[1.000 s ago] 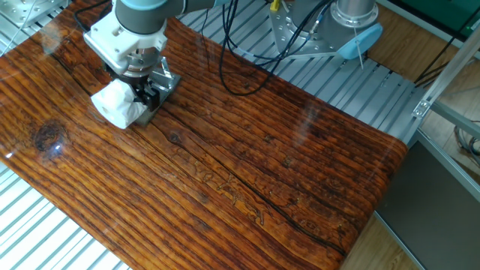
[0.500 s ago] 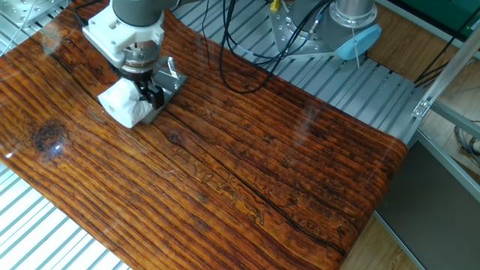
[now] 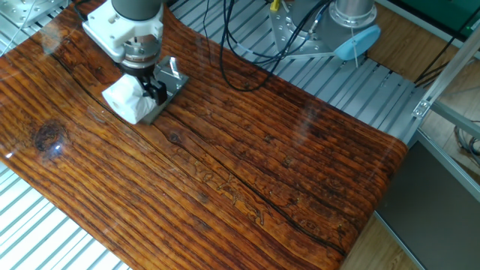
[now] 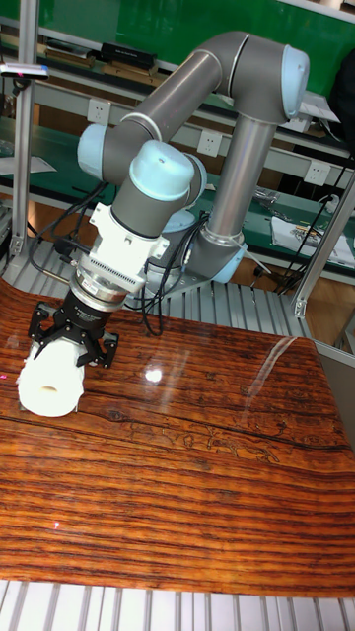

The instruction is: Put the toilet paper on its holder

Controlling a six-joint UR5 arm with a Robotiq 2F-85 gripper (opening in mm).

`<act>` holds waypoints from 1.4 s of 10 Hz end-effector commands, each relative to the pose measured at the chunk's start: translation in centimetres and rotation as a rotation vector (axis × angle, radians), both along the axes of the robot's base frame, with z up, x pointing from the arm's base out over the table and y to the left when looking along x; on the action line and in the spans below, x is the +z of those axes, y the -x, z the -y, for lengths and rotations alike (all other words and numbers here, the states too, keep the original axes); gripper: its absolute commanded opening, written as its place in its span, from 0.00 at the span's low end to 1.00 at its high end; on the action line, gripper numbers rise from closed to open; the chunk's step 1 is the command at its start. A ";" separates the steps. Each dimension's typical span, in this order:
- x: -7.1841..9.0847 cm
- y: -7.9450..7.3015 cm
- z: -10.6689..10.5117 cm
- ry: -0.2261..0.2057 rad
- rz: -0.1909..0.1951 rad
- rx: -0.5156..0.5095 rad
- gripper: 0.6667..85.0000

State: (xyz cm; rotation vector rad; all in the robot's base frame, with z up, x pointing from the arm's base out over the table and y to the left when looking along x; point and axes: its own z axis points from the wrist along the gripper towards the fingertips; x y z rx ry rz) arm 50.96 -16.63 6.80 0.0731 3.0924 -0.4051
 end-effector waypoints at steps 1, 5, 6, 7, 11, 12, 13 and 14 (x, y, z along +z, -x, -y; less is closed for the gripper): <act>0.2 0.9 -0.7 -0.041 -0.012 -0.021 0.00; 0.4 2.1 -0.9 -0.048 -0.033 -0.042 0.00; 0.4 2.3 -0.7 -0.047 -0.033 -0.040 0.00; 0.4 2.5 -0.8 -0.053 -0.037 -0.044 0.00; 0.2 4.1 -2.0 -0.098 -0.043 -0.089 0.00; 0.0 4.3 -2.1 -0.115 -0.044 -0.098 0.00; -0.1 4.7 -2.4 -0.131 -0.046 -0.107 0.00; -0.2 4.9 -2.6 -0.140 -0.045 -0.110 0.00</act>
